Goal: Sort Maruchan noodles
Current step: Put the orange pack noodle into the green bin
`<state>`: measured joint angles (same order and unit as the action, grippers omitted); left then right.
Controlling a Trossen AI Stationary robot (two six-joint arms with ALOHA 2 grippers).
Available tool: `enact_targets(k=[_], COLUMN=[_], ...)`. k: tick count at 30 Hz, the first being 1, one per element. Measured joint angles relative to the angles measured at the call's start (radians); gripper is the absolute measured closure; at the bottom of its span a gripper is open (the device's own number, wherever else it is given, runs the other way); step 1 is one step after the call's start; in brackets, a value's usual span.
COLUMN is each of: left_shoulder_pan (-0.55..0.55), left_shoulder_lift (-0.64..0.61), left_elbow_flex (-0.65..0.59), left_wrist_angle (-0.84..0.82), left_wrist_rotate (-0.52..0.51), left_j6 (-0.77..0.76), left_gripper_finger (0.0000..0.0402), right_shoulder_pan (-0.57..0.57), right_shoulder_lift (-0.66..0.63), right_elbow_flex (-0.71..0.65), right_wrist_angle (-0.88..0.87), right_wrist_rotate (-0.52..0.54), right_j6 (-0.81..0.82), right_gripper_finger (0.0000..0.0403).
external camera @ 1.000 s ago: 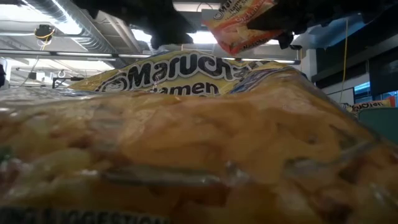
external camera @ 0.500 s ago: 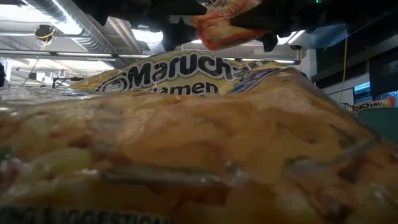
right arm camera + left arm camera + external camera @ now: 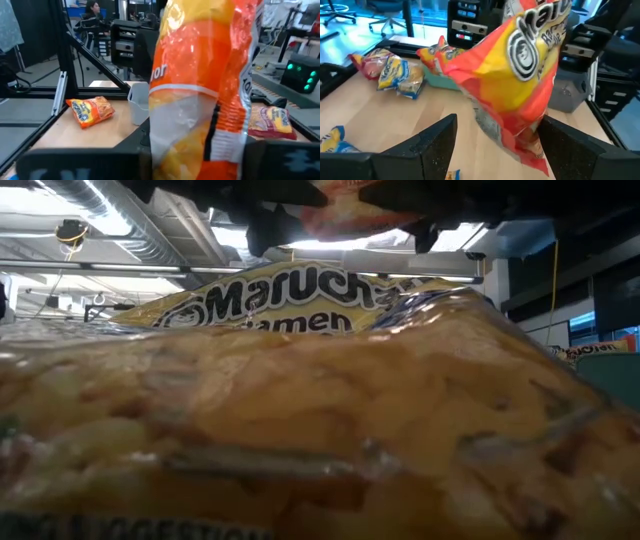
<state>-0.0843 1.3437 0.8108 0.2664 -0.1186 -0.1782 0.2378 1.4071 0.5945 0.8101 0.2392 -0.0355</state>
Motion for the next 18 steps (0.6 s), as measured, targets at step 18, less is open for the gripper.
enact_targets(k=[18], left_shoulder_pan=[-0.054], left_shoulder_lift=[0.145], left_elbow_flex=[0.0], left_wrist_angle=[0.302], left_wrist_rotate=[0.119], left_j6=[0.023], left_gripper_finger=[0.0133], right_shoulder_pan=[0.039], right_shoulder_lift=[0.087], right_elbow_flex=[0.049], right_wrist_angle=[0.121], right_wrist_rotate=[0.041], right_j6=[-0.122], right_gripper_finger=[0.0331])
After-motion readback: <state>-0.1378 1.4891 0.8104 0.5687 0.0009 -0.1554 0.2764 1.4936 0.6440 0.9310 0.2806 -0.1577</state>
